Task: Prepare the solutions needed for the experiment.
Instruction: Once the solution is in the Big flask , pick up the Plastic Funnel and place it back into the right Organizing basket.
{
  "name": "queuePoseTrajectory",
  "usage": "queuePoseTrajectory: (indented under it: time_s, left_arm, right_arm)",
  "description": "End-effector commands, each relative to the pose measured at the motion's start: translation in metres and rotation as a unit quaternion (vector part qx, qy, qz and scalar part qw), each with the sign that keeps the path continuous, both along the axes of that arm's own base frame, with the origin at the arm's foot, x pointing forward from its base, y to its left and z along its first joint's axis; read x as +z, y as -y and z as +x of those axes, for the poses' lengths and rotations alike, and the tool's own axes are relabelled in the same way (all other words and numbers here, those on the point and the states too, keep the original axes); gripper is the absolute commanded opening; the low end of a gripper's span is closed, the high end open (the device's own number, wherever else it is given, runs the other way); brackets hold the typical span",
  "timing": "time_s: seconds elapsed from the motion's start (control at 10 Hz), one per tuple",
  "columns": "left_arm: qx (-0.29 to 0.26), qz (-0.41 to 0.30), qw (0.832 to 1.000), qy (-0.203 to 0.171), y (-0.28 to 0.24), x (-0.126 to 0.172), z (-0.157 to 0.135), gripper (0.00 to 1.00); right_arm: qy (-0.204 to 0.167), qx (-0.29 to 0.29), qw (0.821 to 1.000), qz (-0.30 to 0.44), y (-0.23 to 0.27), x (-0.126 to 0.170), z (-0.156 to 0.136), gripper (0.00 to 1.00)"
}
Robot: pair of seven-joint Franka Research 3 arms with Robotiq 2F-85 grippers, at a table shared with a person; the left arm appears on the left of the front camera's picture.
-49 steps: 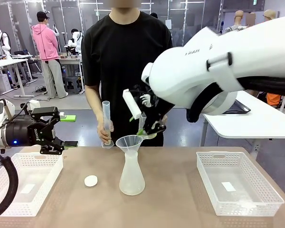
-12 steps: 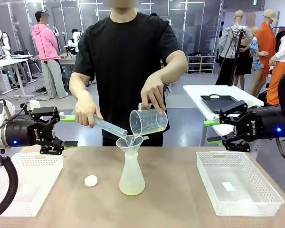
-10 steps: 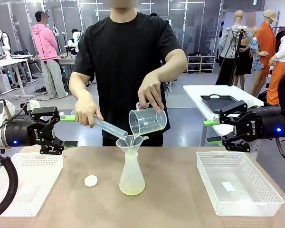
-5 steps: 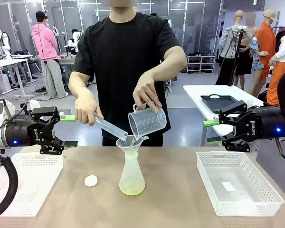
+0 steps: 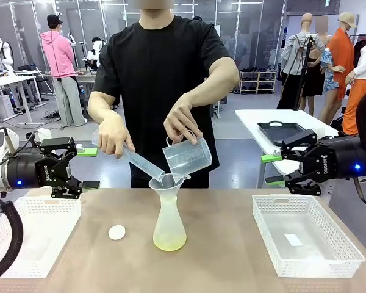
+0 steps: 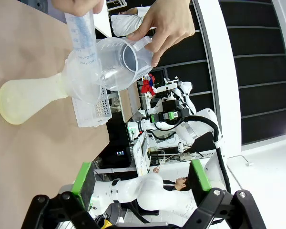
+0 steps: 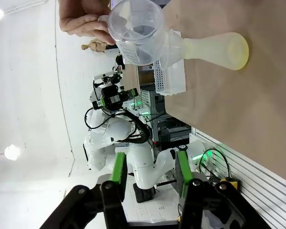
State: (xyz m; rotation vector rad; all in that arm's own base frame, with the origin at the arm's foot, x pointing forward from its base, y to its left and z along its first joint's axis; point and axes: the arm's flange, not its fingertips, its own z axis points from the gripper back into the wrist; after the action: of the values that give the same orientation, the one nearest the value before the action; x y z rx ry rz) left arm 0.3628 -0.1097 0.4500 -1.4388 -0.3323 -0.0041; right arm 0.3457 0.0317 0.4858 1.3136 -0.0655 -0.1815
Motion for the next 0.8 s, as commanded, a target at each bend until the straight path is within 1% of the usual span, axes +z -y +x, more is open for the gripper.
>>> queuePoseTrajectory:
  time_s: [0.0,0.7]
  left_arm:
    - [0.001,0.001,1.000,0.002,-0.0013,0.0013,0.0000,1.00]
    - [0.001,0.001,1.000,0.002,-0.0013,0.0013,0.0000,1.00]
  right_arm:
    - [0.000,0.002,1.000,0.002,-0.0003,-0.0004,0.0002,0.53]
    - [0.000,0.002,1.000,0.002,-0.0003,-0.0004,0.0002,0.53]
